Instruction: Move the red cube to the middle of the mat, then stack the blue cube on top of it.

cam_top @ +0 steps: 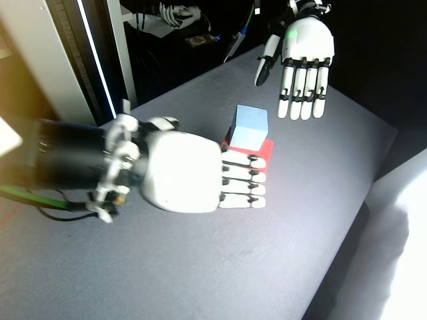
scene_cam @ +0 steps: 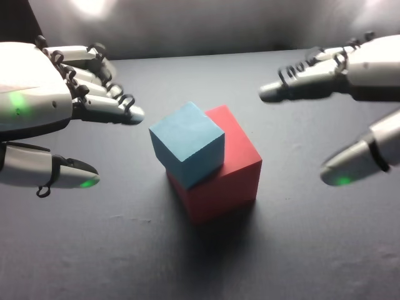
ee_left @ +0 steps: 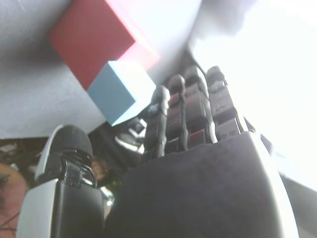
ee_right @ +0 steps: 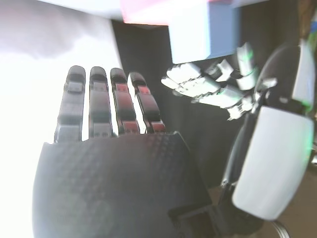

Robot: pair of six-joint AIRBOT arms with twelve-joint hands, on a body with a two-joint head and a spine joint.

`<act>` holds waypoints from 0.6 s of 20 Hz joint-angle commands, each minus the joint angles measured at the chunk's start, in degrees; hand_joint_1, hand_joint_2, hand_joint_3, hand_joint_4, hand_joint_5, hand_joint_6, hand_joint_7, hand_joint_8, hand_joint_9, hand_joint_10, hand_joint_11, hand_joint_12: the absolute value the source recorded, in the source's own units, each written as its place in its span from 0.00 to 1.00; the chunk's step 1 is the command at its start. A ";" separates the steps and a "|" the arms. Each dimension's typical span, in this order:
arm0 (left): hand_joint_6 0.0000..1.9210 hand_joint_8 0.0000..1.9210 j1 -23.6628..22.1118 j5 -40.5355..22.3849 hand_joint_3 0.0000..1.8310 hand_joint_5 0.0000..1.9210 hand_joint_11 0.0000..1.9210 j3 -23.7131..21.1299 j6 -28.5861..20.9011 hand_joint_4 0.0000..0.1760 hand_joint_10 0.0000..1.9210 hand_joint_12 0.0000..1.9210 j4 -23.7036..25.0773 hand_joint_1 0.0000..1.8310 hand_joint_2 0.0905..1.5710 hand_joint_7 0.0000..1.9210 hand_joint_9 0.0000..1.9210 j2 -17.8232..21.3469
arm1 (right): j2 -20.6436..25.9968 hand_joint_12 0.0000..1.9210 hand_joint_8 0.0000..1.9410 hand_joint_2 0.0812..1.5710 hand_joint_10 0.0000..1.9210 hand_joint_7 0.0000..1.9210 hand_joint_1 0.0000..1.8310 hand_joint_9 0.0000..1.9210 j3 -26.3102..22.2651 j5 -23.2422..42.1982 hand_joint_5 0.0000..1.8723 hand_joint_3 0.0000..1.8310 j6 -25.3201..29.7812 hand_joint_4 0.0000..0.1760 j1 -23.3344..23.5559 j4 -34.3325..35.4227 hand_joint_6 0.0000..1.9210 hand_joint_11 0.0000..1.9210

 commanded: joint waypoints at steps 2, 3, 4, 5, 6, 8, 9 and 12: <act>0.36 0.58 -0.58 -3.13 0.00 0.31 0.14 -0.12 -0.16 0.00 0.73 0.92 -3.27 0.23 0.85 0.26 0.22 1.17 | 3.15 0.95 0.54 0.64 0.72 0.15 0.24 0.12 -2.23 1.08 0.20 0.00 -0.75 0.00 -0.70 1.36 0.26 0.06; 0.82 0.84 -0.58 -3.13 0.00 0.24 0.19 -0.15 -0.16 0.60 0.95 0.98 -3.55 0.32 0.89 0.18 0.18 1.18 | 4.29 0.99 0.89 0.58 0.94 0.12 0.31 0.16 -3.43 1.25 0.23 0.00 -0.83 0.00 -0.98 0.49 0.56 0.18; 0.95 0.94 -0.58 -3.15 0.01 0.20 0.21 -0.16 -0.16 0.92 0.99 1.00 -3.68 0.30 0.93 0.19 0.22 1.21 | 5.06 1.00 0.98 0.63 0.99 0.07 0.25 0.11 -4.73 1.62 0.12 0.01 -2.23 0.00 -0.97 -0.59 0.90 0.16; 0.99 0.99 -0.57 -3.15 0.00 0.20 0.31 -0.16 -0.16 0.00 1.00 1.00 -3.70 0.21 0.90 0.29 0.33 1.21 | 5.38 1.00 1.00 0.70 1.00 0.18 0.19 0.24 -5.68 2.32 0.17 0.01 -4.23 0.00 -0.96 -0.95 0.98 0.23; 1.00 1.00 -0.55 -3.15 0.00 0.34 0.48 -0.16 -0.16 0.00 1.00 1.00 -3.77 0.21 0.90 0.43 0.47 1.21 | 5.53 1.00 1.00 0.77 1.00 0.33 0.16 0.39 -6.34 2.89 0.28 0.01 -4.87 0.00 -0.96 -1.63 1.00 0.39; 1.00 1.00 -0.55 -3.13 0.00 0.62 0.78 -0.15 -0.16 0.00 1.00 1.00 -3.92 0.24 0.89 0.72 0.75 1.21 | 5.54 1.00 1.00 0.84 1.00 0.61 0.14 0.68 -6.67 5.64 0.56 0.01 -5.76 0.00 -1.41 -2.12 1.00 0.72; 1.00 1.00 -0.57 -3.13 0.00 0.71 0.88 -0.15 -0.16 0.00 1.00 1.00 -3.94 0.33 0.89 0.82 0.86 1.21 | 5.52 1.00 1.00 0.90 1.00 0.76 0.12 0.83 -6.79 6.61 0.72 0.02 -6.81 0.00 -1.56 -2.12 1.00 0.88; 1.00 1.00 -0.57 -3.14 0.00 0.81 0.95 -0.24 -0.16 0.00 1.00 1.00 -4.00 0.54 0.86 0.90 0.94 1.21 | 5.53 1.00 1.00 0.99 1.00 0.87 0.32 0.94 -6.93 9.38 0.82 0.01 -10.53 0.00 -1.65 -2.10 1.00 0.99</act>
